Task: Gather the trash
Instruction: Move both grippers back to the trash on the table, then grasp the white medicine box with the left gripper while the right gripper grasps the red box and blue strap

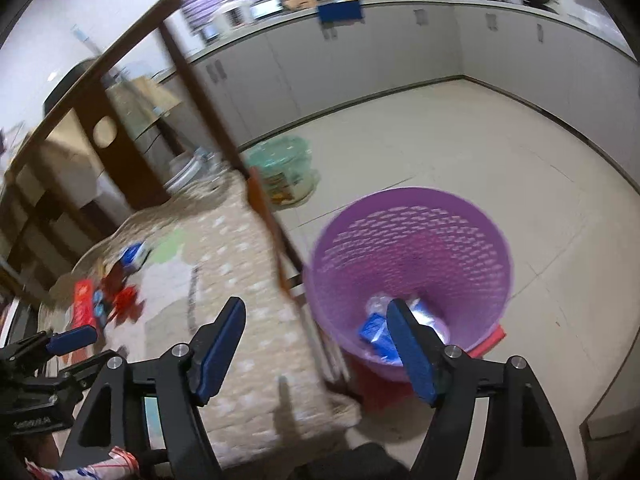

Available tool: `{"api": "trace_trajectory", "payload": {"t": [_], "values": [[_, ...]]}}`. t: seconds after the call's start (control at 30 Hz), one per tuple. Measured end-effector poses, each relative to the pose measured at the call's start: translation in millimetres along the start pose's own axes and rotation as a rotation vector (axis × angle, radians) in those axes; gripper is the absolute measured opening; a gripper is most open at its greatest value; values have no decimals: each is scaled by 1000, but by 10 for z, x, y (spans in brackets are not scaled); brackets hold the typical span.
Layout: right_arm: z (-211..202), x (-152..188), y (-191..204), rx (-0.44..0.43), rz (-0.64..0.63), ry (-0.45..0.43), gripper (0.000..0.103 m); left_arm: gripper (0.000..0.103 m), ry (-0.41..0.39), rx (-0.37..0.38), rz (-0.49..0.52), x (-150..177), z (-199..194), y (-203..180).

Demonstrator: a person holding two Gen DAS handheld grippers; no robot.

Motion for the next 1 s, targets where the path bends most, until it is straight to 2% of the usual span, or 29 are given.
{"api": "trace_trajectory", "payload": {"t": [0.23, 0.33, 0.43, 0.53, 0.67, 0.77, 0.87, 0.93, 0.97, 1.0], "values": [[-54, 137, 792, -85, -143, 31, 78, 72, -77, -143, -252, 440, -570, 1329], [-75, 206, 1161, -129, -212, 47, 78, 73, -109, -180, -361, 546, -737, 1859], [-88, 279, 1521, -169, -286, 57, 78, 75, -145, -170, -475, 596, -842, 2360], [-86, 359, 1851, -206, -343, 72, 78, 76, -175, -110, -583, 575, -812, 2766], [-64, 439, 2171, -245, -393, 95, 78, 76, -189, -47, -634, 448, -668, 3031], [-34, 471, 2409, -269, -431, 110, 78, 77, -191, -29, -641, 328, -522, 3128], [10, 472, 2629, -294, -452, 121, 78, 77, -161, -21, -647, 247, -350, 3214], [65, 459, 2778, -310, -461, 131, 78, 75, -177, -15, -641, 251, -328, 3227], [83, 459, 2837, -317, -464, 135, 78, 70, -174, -12, -634, 268, -349, 3213], [117, 452, 2918, -324, -471, 141, 78, 46, -179, 1, -624, 284, -375, 3204]]}}
Point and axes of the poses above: each gripper's, at about its wrist camera, not at the fingertips, and z roughly the way its jaws point, y to its left, x to its underside, the point moved 2 cm from there along z, roughly the way its jaws point, and after that the axes turned 15 degrees about x, right-handed, at the moved point
